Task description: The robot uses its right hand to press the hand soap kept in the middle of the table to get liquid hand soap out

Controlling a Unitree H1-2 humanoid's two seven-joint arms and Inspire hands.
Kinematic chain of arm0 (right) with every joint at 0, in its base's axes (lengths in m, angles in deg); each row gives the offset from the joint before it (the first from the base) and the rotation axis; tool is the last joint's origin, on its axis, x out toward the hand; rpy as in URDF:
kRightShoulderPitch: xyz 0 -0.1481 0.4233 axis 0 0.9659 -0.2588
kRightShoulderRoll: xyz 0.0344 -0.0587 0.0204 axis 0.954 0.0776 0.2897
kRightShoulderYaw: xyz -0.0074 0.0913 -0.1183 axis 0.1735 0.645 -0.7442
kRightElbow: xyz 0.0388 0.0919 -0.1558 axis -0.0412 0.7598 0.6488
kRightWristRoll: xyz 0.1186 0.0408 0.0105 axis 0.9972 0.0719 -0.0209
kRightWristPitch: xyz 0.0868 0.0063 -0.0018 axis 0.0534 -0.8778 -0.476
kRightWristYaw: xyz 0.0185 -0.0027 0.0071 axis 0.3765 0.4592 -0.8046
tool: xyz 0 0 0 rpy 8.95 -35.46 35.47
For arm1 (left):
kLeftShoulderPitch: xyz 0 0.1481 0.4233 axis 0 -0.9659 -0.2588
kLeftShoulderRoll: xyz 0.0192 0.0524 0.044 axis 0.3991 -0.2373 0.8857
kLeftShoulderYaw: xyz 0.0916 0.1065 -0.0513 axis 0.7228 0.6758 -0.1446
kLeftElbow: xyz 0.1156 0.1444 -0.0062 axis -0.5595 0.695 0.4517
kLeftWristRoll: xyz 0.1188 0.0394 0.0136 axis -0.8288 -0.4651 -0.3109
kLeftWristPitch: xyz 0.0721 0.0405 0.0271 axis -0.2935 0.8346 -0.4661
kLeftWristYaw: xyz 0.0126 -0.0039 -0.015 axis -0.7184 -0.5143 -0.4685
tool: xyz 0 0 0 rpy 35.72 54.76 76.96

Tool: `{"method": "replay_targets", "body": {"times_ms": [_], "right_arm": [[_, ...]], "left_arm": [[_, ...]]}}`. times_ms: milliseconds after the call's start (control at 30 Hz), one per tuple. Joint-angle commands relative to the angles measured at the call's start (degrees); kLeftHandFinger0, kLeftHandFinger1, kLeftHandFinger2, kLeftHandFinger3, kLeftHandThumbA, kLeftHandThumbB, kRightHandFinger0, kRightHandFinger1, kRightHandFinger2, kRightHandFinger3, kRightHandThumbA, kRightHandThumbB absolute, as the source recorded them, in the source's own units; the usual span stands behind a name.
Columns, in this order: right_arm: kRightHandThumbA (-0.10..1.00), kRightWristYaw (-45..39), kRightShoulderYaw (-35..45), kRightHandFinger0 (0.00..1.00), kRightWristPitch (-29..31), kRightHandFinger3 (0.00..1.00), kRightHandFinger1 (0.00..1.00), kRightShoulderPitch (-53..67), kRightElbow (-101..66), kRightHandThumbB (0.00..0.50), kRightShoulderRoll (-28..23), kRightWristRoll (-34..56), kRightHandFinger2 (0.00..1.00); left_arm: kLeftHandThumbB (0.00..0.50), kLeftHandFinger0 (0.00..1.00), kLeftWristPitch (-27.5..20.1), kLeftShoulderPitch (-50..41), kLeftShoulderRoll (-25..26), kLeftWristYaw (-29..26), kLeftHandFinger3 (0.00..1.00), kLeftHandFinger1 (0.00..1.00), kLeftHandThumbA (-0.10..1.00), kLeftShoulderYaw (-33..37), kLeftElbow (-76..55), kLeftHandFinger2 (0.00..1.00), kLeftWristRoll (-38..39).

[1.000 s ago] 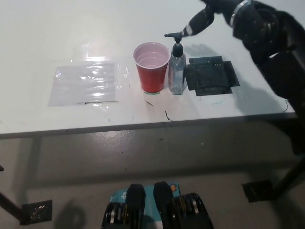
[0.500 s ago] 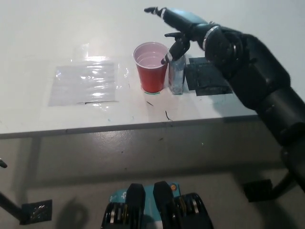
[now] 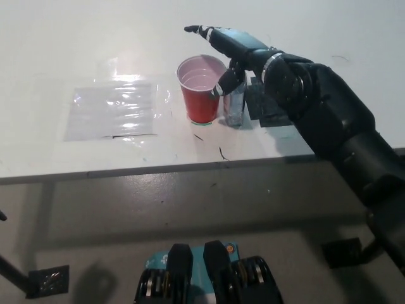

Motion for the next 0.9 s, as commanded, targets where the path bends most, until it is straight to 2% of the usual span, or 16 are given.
{"method": "replay_targets", "body": {"times_ms": [0,133,233,400,433,533,700,733,767,867], "right_arm": [[1.00,2.9,-0.1,1.00,3.2,1.00,1.00,-1.1,-1.0,0.374,-0.9,-2.0,1.00],[1.00,2.5,-1.9,1.00,4.0,1.00,1.00,0.0,-0.5,0.404,-1.8,-3.7,1.00],[1.00,2.5,-1.4,1.00,5.1,1.00,1.00,0.7,1.5,0.414,-2.1,-2.7,1.00],[1.00,2.2,-1.1,1.00,5.6,1.00,1.00,2.7,2.9,0.423,-1.9,-2.1,1.00],[1.00,1.6,-1.4,1.00,5.0,1.00,1.00,3.0,2.9,0.427,-1.8,-2.3,1.00],[1.00,2.5,-2.0,1.00,5.7,1.00,1.00,3.9,3.5,0.393,-1.7,-3.0,1.00],[1.00,2.6,-3.1,1.00,6.3,1.00,1.00,4.1,5.1,0.399,-1.0,-3.9,1.00],[1.00,3.1,-3.3,1.00,7.3,1.00,1.00,4.1,5.9,0.380,-0.8,-4.1,1.00],[1.00,3.6,-4.4,1.00,7.9,1.00,1.00,4.4,7.2,0.408,-0.4,-5.1,1.00],[1.00,3.9,-4.8,1.00,9.1,1.00,1.00,4.6,8.8,0.431,0.2,-5.0,1.00]], "left_arm": [[0.004,1.00,1.1,1.6,1.3,2.0,0.93,1.00,0.90,-1.4,-1.9,1.00,-3.7],[0.007,1.00,1.1,2.5,0.5,2.6,0.93,1.00,0.95,-2.3,-1.1,1.00,-3.9],[0.003,1.00,1.1,2.5,0.5,3.1,0.94,1.00,0.98,-2.7,-1.5,1.00,-4.5],[0.032,1.00,1.1,2.8,-0.2,4.3,0.93,1.00,1.00,-3.5,-1.6,1.00,-6.2],[0.026,1.00,1.1,2.8,-0.3,4.3,0.92,1.00,1.00,-3.6,-1.8,1.00,-6.3],[0.014,1.00,1.1,3.5,0.1,4.8,0.91,1.00,1.00,-3.0,-1.9,1.00,-6.9],[0.021,1.00,1.1,4.5,-0.4,6.1,0.90,1.00,1.00,-3.8,-2.1,1.00,-7.9],[0.023,1.00,1.1,4.6,-0.6,6.3,0.90,1.00,1.00,-4.0,-2.1,1.00,-8.1],[0.033,1.00,1.1,5.2,-0.3,6.5,0.90,1.00,1.00,-3.9,-1.7,1.00,-8.2],[0.037,1.00,1.1,5.8,-0.4,6.9,0.89,1.00,1.00,-4.0,-1.5,1.00,-8.8]]}}
